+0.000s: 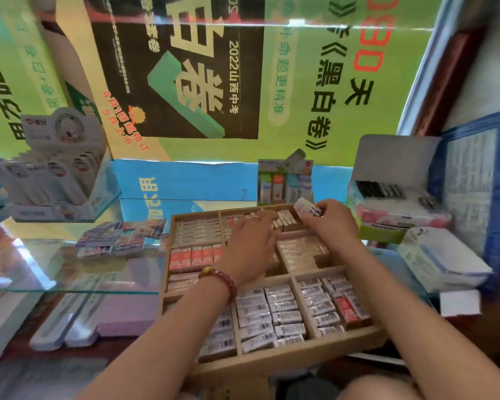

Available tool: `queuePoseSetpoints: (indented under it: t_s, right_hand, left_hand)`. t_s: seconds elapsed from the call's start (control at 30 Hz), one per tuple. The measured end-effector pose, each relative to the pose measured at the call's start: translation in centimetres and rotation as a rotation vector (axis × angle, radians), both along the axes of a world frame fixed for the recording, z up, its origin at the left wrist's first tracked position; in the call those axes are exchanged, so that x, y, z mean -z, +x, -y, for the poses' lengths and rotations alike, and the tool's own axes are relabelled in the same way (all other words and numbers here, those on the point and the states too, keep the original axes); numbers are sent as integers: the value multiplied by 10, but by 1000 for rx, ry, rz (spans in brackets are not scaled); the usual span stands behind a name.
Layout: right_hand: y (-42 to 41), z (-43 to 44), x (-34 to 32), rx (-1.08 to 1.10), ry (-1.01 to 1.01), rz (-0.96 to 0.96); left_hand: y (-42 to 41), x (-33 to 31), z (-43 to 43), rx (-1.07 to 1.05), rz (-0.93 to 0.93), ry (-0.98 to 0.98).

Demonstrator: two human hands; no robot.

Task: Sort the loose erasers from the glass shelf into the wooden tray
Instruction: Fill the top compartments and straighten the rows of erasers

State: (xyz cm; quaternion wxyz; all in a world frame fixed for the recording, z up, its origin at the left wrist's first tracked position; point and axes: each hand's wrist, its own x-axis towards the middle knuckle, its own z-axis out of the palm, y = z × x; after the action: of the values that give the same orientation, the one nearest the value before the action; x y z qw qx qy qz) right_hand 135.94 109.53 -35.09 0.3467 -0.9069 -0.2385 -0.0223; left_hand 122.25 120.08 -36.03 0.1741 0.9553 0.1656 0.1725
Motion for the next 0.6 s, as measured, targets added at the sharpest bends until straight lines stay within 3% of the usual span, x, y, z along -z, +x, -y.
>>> queuePoseSetpoints:
  t_s: [0.13, 0.37, 0.6]
  right_hand:
    - [13, -18, 3, 88, -93, 89]
    - [3, -36, -6, -6, -394, 274]
    - [2, -41, 3, 28, -399, 401]
  left_hand:
    - [16, 10, 0, 23, -131, 196]
    - [18, 18, -4, 23, -148, 159]
    - [17, 18, -4, 21, -145, 110]
